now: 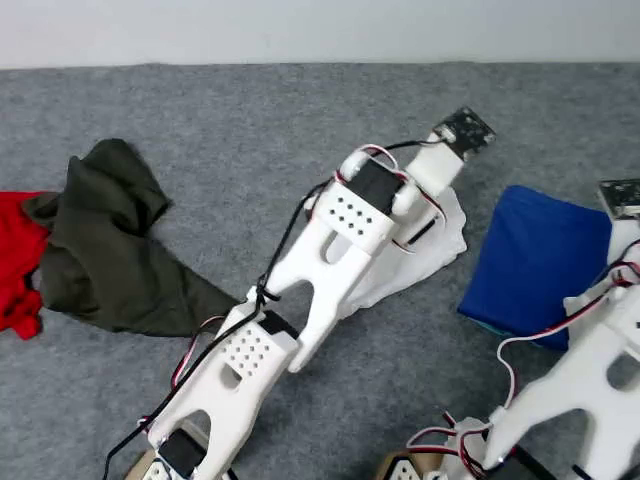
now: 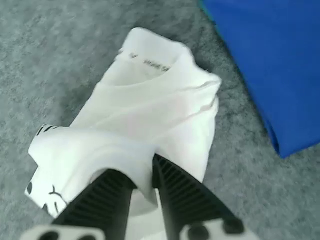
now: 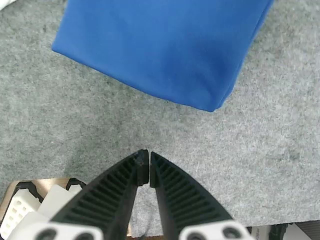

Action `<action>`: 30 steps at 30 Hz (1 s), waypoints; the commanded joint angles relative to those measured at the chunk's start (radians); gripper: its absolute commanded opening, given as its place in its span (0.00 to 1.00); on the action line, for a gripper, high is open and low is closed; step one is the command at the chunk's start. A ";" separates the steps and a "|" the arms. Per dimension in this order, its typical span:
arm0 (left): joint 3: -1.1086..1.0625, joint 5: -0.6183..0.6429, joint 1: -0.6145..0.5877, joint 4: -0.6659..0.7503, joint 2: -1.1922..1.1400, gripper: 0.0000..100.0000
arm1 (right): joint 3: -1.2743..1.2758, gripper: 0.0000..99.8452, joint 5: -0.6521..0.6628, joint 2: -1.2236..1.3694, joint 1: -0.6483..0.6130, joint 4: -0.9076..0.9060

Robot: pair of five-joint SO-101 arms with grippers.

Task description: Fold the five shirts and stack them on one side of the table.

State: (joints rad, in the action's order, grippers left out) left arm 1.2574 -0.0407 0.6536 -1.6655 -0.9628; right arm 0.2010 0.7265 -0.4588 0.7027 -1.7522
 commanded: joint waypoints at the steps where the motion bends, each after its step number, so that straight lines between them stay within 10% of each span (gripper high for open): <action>1: 0.058 0.008 0.025 0.051 -0.008 0.02 | -0.006 0.01 -0.011 -0.025 0.010 -0.002; 13: 0.163 0.048 0.031 0.041 -0.026 0.19 | -0.005 0.01 -0.011 -0.025 0.008 -0.010; 30: 0.074 0.008 -0.089 -0.089 0.014 0.01 | -0.005 0.01 -0.012 -0.025 0.007 -0.012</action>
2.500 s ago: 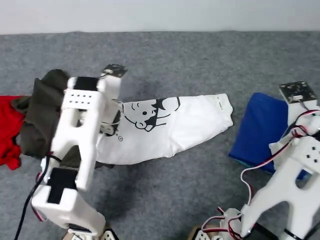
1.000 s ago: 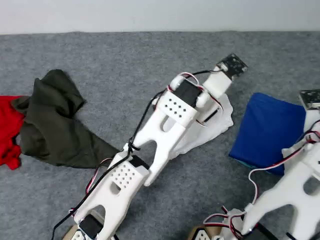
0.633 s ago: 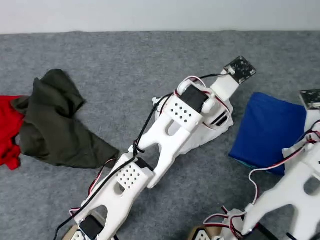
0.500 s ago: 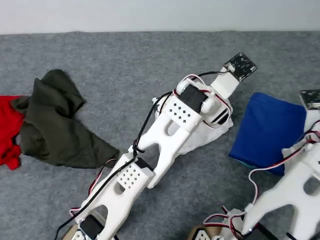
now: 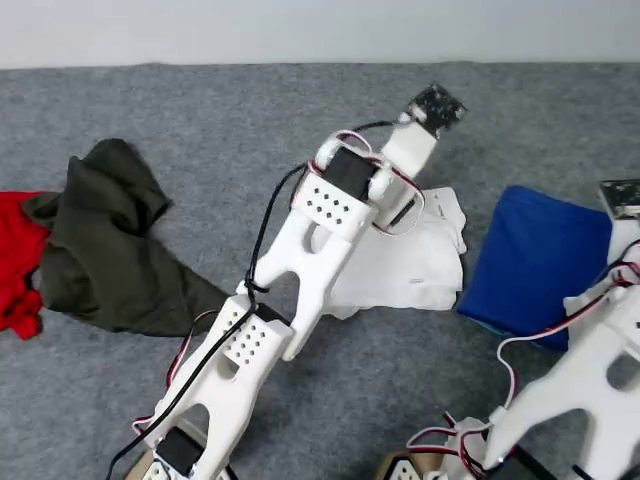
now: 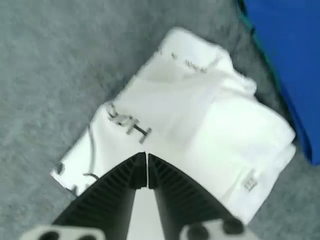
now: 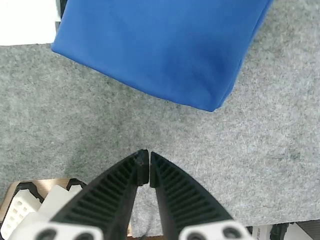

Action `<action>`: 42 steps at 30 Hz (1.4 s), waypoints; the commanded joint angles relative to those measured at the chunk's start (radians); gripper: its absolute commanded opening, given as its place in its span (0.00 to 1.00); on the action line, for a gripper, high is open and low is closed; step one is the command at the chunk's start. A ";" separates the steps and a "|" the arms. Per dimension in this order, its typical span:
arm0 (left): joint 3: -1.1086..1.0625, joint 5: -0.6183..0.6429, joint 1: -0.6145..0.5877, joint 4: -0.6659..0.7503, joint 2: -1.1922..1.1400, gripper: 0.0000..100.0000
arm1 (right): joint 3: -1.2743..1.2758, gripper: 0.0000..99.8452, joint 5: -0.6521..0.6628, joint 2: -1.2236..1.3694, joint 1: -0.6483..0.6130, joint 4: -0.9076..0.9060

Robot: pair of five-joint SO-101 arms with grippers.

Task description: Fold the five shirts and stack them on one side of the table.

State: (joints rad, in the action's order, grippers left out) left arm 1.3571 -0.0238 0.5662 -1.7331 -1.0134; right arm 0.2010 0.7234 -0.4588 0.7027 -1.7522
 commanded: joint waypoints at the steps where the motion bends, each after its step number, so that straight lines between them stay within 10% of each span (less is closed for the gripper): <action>1: -0.036 -0.011 0.003 -0.021 0.072 0.01 | -0.005 0.01 -0.009 -0.025 0.007 -0.012; 23: -0.038 -0.063 0.038 0.663 -0.123 0.01 | 0.097 0.01 -0.009 -0.033 0.005 0.025; 36: 0.321 -0.071 -0.008 -0.023 -0.046 0.01 | 0.051 0.01 -0.106 -0.021 -0.314 0.035; 42: 0.231 -0.063 -0.241 -0.026 0.147 0.00 | 0.018 0.01 -0.193 0.048 -0.578 0.206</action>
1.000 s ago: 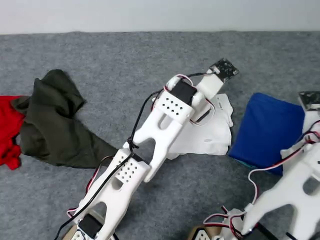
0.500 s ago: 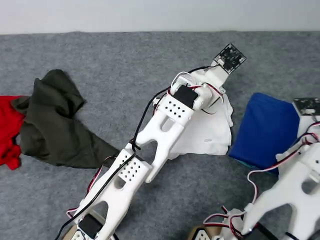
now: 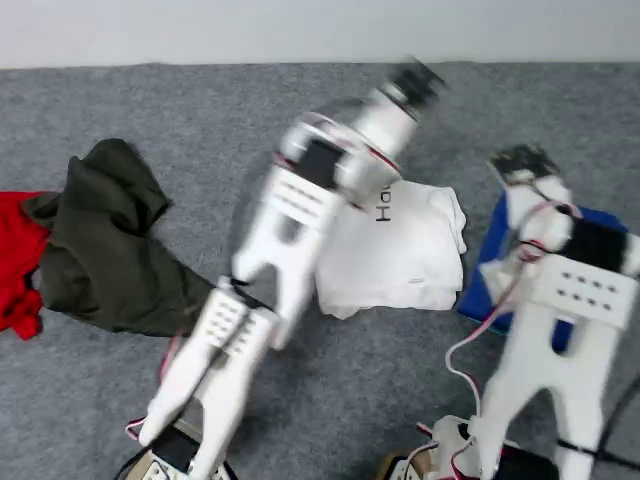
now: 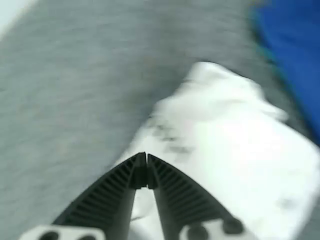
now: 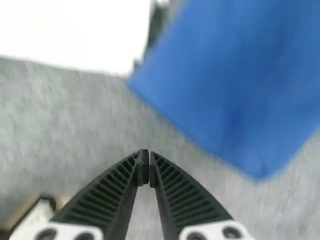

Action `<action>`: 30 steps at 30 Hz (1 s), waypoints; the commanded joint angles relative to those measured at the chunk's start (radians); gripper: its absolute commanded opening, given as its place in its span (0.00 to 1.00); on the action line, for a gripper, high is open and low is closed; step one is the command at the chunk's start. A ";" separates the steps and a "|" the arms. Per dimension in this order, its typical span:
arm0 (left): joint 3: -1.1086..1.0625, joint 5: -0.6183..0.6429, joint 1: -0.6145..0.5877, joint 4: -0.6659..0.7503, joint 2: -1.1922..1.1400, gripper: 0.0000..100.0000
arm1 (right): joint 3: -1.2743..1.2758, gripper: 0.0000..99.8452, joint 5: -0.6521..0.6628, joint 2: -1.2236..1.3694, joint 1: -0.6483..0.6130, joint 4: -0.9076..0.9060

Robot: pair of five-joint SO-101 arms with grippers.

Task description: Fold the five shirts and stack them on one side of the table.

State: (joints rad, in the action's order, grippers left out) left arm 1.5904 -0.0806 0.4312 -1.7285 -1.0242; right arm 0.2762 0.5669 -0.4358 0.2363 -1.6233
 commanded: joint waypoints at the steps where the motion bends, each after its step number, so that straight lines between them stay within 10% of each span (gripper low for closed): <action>1: -0.024 -0.006 -0.141 -0.031 0.196 0.00 | -0.057 0.01 -0.037 0.045 -0.145 0.105; 18: -1.056 -0.066 -0.678 -0.023 1.082 0.00 | -0.341 0.01 -0.114 0.572 -0.349 0.346; 30: -1.239 -0.143 -0.901 -0.025 1.287 0.00 | -0.744 0.01 -0.104 1.082 -0.239 0.561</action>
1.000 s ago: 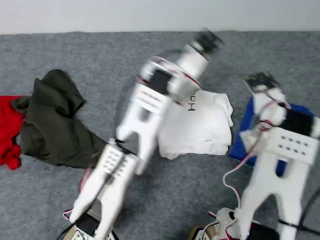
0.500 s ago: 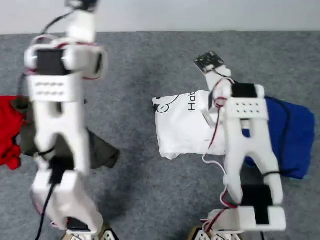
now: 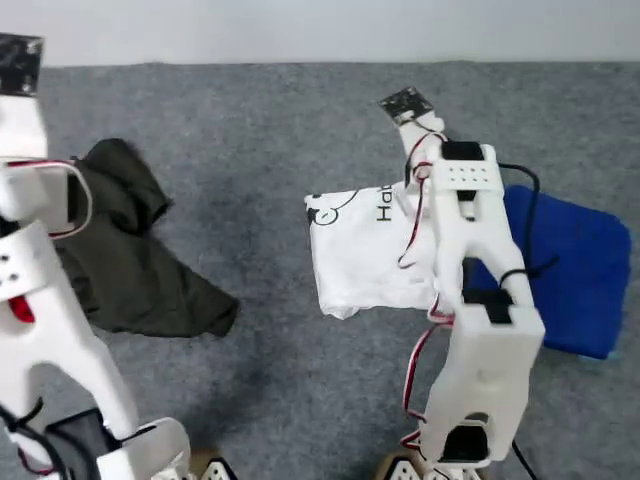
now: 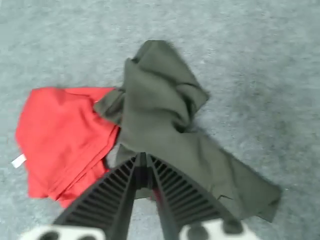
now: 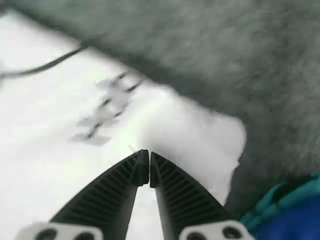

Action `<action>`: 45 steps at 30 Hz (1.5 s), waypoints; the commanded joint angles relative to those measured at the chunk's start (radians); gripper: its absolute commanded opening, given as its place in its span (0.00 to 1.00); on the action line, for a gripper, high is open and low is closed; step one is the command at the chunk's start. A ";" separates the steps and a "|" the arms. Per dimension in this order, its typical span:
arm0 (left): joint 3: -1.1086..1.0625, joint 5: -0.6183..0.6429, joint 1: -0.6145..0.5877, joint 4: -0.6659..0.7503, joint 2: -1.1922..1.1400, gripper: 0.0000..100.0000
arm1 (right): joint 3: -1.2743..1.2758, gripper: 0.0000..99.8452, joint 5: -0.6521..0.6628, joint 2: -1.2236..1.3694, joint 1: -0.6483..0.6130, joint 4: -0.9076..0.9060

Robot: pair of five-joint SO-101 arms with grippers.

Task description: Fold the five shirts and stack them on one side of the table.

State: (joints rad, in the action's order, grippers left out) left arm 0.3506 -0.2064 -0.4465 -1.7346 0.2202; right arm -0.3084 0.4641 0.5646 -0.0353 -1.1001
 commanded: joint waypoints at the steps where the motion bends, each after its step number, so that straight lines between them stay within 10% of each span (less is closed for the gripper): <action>1: -0.001 -0.015 -0.029 -0.018 0.043 0.00 | -0.210 0.01 -0.002 0.120 0.035 0.036; 16: -0.004 -0.014 -0.035 -0.018 0.038 0.00 | -0.753 0.01 -0.106 0.219 -0.074 -0.702; 30: -0.005 -0.011 -0.035 -0.020 0.043 0.00 | -0.069 0.01 -0.170 -0.240 -0.286 -0.691; 45: -0.019 -0.009 -0.037 -0.020 0.044 0.00 | 0.100 0.01 -0.241 0.035 -0.432 -0.473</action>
State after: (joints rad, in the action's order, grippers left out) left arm 0.3399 -0.2125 -0.4772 -1.7346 0.2248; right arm -0.2010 0.2309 0.5877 -0.4434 -1.5727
